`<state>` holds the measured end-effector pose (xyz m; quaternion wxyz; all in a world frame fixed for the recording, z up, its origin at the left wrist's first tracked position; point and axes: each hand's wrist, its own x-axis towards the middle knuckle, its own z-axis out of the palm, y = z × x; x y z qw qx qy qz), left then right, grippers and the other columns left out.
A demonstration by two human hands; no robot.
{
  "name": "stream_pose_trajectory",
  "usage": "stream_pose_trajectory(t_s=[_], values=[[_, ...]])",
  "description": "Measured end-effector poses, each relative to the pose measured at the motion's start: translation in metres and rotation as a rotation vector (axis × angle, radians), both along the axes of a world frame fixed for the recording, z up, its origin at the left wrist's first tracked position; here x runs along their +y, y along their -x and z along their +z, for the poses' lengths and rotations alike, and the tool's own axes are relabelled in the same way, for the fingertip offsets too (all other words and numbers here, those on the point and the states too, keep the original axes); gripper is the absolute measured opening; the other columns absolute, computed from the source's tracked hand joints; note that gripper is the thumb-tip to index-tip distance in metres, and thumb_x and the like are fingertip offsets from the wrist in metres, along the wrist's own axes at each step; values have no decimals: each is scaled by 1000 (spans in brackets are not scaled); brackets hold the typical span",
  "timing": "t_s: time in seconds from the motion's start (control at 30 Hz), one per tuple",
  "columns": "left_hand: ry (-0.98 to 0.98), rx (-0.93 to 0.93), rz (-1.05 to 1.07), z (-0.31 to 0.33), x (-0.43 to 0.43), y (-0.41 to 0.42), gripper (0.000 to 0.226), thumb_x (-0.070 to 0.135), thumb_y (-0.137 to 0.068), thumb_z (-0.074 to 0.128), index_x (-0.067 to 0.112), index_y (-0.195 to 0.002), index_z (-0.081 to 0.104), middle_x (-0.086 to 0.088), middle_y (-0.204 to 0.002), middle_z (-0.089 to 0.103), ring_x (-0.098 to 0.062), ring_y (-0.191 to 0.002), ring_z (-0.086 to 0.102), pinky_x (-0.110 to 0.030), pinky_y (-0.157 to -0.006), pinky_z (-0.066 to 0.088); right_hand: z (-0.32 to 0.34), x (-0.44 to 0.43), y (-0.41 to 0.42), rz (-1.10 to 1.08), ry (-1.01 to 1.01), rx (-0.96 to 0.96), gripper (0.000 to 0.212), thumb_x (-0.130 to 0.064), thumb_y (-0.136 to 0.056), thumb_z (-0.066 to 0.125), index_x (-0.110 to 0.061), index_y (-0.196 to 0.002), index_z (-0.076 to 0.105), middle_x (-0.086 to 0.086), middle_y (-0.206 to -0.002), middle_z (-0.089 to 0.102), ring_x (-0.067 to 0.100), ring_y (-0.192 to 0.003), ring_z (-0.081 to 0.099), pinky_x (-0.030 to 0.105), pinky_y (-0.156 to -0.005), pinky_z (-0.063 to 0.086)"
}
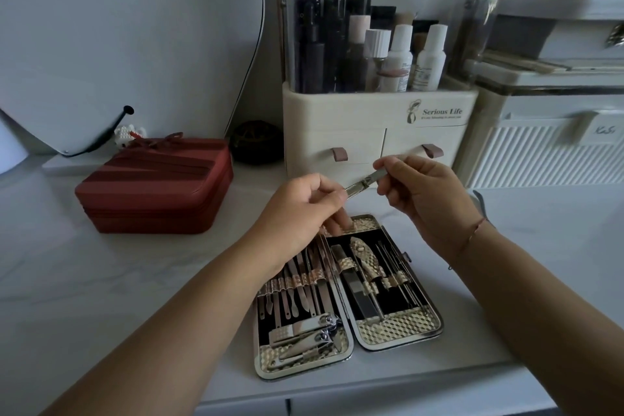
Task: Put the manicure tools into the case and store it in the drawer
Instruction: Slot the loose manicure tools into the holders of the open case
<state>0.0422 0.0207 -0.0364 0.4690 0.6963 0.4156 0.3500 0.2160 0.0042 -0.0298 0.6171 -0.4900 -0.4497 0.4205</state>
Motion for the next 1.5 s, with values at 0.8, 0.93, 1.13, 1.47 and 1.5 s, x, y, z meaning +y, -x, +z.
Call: stream_pose_trajectory(t_s=[0.8, 0.93, 1.13, 1.47, 1.5], values=[[-205, 318, 28, -21, 18, 6, 27, 9, -89, 57, 29, -101, 72, 16, -104, 68, 0, -101, 59, -15, -92, 40, 0, -3, -21, -218, 32, -815, 19, -9, -88, 46, -4, -75, 61, 7, -52, 66, 8, -37, 49, 13, -43, 42], [-209, 311, 26, -21, 19, 6, 26, 10, -89, 58, 28, -100, 72, 16, -103, 69, 0, -98, 60, -14, -90, 42, 0, -3, -24, -196, 33, -812, 19, -8, -88, 48, -4, -76, 61, 5, -50, 65, 8, -37, 50, 12, -41, 42], [-215, 261, 53, -21, 21, 8, 21, 11, -85, 64, 29, -92, 74, 18, -91, 70, 4, -86, 62, -2, -75, 43, 2, -5, -21, -123, 72, -734, 18, -8, -88, 48, -3, -76, 61, 6, -51, 65, 10, -39, 51, 18, -44, 43], [-220, 217, 69, -21, 22, 9, 19, 10, -82, 68, 28, -88, 74, 15, -86, 71, 3, -80, 64, -5, -73, 46, 2, -3, -30, 35, 165, -661, 17, -6, -92, 46, -1, -83, 60, 9, -57, 66, 10, -41, 49, 19, -45, 40], [-224, 216, 70, -21, 22, 9, 19, 10, -82, 68, 27, -88, 74, 15, -85, 71, 3, -79, 64, -5, -72, 46, 3, -4, -31, 62, 157, -670, 17, -7, -93, 46, -1, -83, 60, 9, -57, 66, 10, -41, 50, 19, -46, 40]])
